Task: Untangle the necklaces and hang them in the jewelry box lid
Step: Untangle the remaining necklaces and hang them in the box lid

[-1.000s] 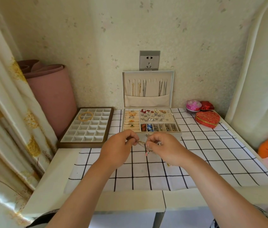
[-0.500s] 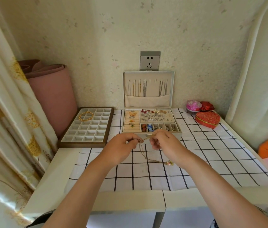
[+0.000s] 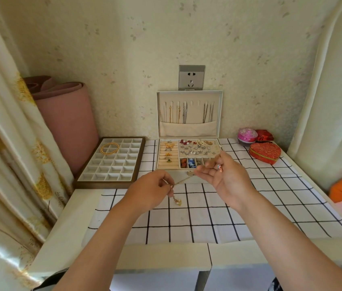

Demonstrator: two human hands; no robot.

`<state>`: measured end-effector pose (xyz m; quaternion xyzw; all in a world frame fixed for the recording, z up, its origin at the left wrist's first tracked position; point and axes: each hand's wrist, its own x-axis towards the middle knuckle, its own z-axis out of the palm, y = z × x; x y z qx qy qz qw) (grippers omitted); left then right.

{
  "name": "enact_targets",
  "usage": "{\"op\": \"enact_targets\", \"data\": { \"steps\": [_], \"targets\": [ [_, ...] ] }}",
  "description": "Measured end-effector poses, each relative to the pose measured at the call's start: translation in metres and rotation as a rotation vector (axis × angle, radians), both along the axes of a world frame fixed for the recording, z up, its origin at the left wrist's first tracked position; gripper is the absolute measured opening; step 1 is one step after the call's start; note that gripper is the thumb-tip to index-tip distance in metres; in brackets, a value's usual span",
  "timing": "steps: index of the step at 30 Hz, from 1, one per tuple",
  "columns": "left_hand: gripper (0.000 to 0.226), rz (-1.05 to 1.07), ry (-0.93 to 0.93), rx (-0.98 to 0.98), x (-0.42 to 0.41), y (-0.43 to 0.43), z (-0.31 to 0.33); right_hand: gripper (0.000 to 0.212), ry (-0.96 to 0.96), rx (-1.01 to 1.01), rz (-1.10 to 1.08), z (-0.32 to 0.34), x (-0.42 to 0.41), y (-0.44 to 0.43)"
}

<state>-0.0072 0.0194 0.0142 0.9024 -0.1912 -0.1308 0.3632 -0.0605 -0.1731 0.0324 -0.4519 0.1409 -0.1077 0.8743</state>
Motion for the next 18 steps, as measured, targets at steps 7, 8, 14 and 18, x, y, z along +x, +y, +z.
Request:
{"op": "enact_targets", "data": {
  "steps": [7,8,14,18],
  "targets": [
    [0.017,-0.021,-0.086,0.145,-0.001,0.003,-0.003,0.038,0.081,-0.542,-0.007,-0.007,0.001,-0.004],
    [0.016,-0.028,-0.115,0.177,-0.001,0.004,-0.003,0.038,0.064,-0.715,-0.018,-0.007,-0.001,-0.003],
    [0.014,-0.069,-0.230,0.223,-0.001,0.000,-0.006,0.022,0.130,-1.417,0.240,-0.021,-0.008,0.006],
    [0.010,-0.072,-0.242,0.186,0.000,-0.001,-0.010,0.044,0.206,-1.557,0.326,-0.024,-0.006,0.010]
  ]
}}
